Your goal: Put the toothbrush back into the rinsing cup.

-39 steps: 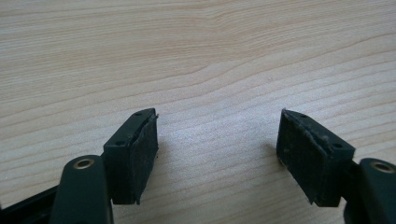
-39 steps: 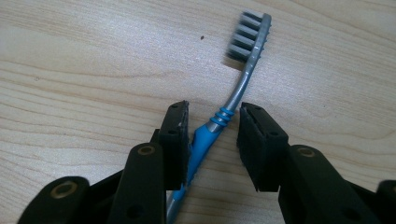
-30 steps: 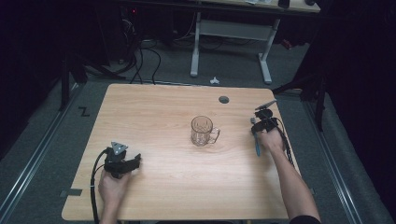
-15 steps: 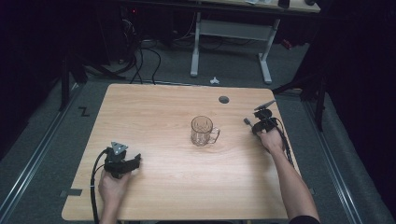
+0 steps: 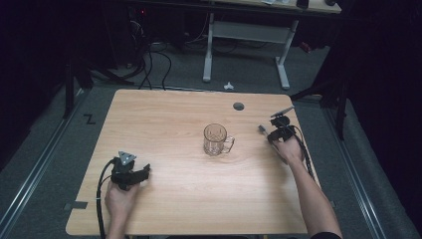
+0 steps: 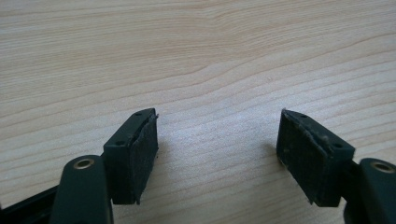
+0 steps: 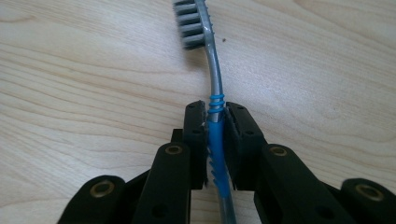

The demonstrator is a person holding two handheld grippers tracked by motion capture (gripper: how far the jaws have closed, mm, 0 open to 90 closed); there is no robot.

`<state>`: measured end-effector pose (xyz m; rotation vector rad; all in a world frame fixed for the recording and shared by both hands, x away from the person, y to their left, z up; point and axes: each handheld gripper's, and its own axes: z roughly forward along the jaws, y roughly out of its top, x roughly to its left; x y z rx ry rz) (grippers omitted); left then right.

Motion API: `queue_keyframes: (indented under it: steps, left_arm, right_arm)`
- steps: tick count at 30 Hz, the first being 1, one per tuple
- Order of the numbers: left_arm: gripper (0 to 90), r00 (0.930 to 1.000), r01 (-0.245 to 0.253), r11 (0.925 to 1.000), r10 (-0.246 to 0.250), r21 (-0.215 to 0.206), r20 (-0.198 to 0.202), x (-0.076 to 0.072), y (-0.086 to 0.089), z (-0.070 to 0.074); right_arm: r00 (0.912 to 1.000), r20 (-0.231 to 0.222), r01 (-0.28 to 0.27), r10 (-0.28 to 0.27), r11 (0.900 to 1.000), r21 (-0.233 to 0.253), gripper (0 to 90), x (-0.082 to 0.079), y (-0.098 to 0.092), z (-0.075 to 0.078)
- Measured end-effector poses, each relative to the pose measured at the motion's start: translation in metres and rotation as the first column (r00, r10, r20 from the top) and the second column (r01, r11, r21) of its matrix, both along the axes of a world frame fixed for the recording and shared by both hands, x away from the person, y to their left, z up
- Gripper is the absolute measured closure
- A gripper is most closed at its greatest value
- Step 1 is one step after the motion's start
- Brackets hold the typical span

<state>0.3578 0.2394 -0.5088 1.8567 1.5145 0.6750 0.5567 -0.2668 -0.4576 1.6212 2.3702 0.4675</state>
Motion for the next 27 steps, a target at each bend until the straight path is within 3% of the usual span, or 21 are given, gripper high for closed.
queue_keyframes:
  steps: [13, 27]
  left_arm:
    - [29.8, 1.0000, 0.000, 1.0000, 0.000, 0.000, 0.000, 0.000, 0.000, 0.000]
    - [29.8, 1.0000, 0.000, 1.0000, 0.000, 0.000, 0.000, 0.000, 0.000, 0.000]
  right_arm:
    - [0.9982, 0.046, -0.040, 0.037, 0.997, 0.061, 79.4, -0.010, 0.005, 0.017]
    - [0.9894, 0.101, -0.115, 0.104, 0.988, 0.104, 79.2, -0.023, 0.016, 0.031]
